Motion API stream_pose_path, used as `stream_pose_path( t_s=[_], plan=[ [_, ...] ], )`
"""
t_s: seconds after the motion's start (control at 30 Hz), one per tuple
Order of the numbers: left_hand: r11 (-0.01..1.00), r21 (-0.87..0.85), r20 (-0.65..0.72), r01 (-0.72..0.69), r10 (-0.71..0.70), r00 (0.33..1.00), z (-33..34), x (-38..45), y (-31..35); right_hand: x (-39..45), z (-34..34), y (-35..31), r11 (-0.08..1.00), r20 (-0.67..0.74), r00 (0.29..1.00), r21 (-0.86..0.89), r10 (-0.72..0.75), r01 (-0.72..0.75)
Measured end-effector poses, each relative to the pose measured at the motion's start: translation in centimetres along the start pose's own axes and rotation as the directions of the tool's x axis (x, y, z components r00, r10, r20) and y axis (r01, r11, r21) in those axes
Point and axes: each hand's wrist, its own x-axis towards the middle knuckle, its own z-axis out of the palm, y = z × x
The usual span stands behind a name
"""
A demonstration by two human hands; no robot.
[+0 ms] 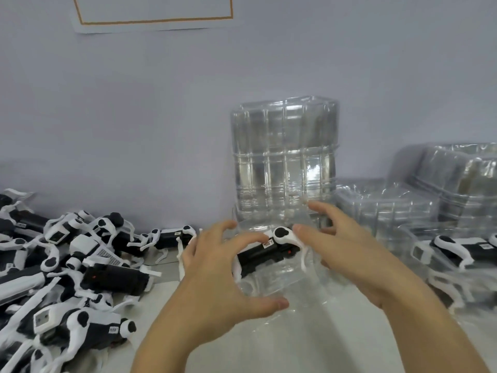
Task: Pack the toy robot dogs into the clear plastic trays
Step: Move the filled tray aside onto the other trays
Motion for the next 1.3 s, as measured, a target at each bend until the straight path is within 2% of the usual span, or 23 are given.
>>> stream_pose_path(
  t_s=[0.1,0.2,0.27,0.33,0.37,0.43,0.5,0.57,0.63,0.67,0.73,0.83,0.9,0.97,1.03,1.13,1.2,1.3],
  plan=[
    [0.997,0.008,-0.009,-0.080,0.080,0.997,0.5,0.3,0.5,0.1,-0.8,0.5,0.996,-0.079,0.997,0.092,0.012,-0.005],
    [0.981,-0.145,-0.129,-0.131,0.112,0.985,0.7,0.6,0.9,0.0,-2.1,0.7,0.992,-0.136,0.991,0.127,-0.002,0.019],
    [0.947,-0.308,-0.290,-0.090,-0.004,0.957,0.9,1.1,0.7,-0.3,-3.2,0.7,0.985,-0.140,0.990,0.170,-0.011,0.035],
    [0.865,-0.502,-0.354,-0.014,-0.191,0.915,1.2,1.6,0.8,-0.6,-4.3,0.5,0.973,-0.127,0.992,0.228,-0.009,0.038],
    [0.803,-0.594,-0.313,0.051,-0.289,0.905,1.6,1.5,1.0,-0.8,-4.8,0.4,0.965,-0.122,0.992,0.259,-0.008,0.040],
    [0.609,-0.771,-0.090,0.185,-0.391,0.916,1.9,1.4,1.3,-1.2,-5.7,0.2,0.944,-0.114,0.993,0.328,-0.010,0.047],
    [0.419,-0.866,0.134,0.271,-0.329,0.935,2.0,1.6,2.4,-1.6,-6.6,0.1,0.924,-0.113,0.994,0.381,0.001,0.043],
    [0.379,-0.871,0.237,0.313,-0.234,0.943,2.5,1.9,3.7,-2.1,-7.4,0.1,0.923,-0.117,0.993,0.384,0.014,0.032],
    [0.403,-0.875,0.193,0.270,-0.220,0.956,3.4,2.1,4.4,-2.5,-8.0,0.1,0.933,-0.127,0.992,0.358,0.011,0.036],
    [0.383,-0.891,0.183,0.244,-0.189,0.965,4.1,2.3,4.8,-2.7,-8.5,0.1,0.944,-0.148,0.989,0.328,0.005,0.044],
    [0.266,-0.929,0.210,0.257,-0.192,0.959,4.9,2.0,6.1,-3.2,-9.5,0.3,0.968,-0.222,0.975,0.242,-0.007,0.062],
    [0.248,-0.934,0.215,0.258,-0.190,0.958,5.6,1.2,7.5,-3.7,-10.9,0.4,0.964,-0.332,0.943,0.250,-0.005,0.093],
    [0.250,-0.928,0.225,0.275,-0.211,0.951,6.2,2.0,8.4,-4.2,-11.8,0.2,0.956,-0.420,0.907,0.257,-0.020,0.140],
    [0.267,-0.908,0.268,0.323,-0.222,0.938,6.5,3.2,9.9,-4.9,-12.6,-0.1,0.969,-0.527,0.847,0.170,-0.064,0.179],
    [0.287,-0.890,0.295,0.355,-0.230,0.927,6.7,4.5,11.6,-5.6,-13.4,-0.4,0.968,-0.644,0.754,0.079,-0.131,0.236],
    [0.274,-0.876,0.351,0.397,-0.202,0.914,7.6,6.6,14.3,-6.3,-14.6,-1.0,0.933,-0.795,0.585,0.071,-0.161,0.353],
    [0.270,-0.860,0.391,0.434,-0.198,0.899,8.7,8.1,15.5,-6.6,-15.2,-1.1,0.917,-0.841,0.523,0.086,-0.142,0.389],
    [0.316,-0.808,0.463,0.497,-0.182,0.867,10.6,10.1,17.0,-6.4,-15.3,-0.9,0.917,-0.874,0.464,0.061,-0.142,0.395]
  ],
)
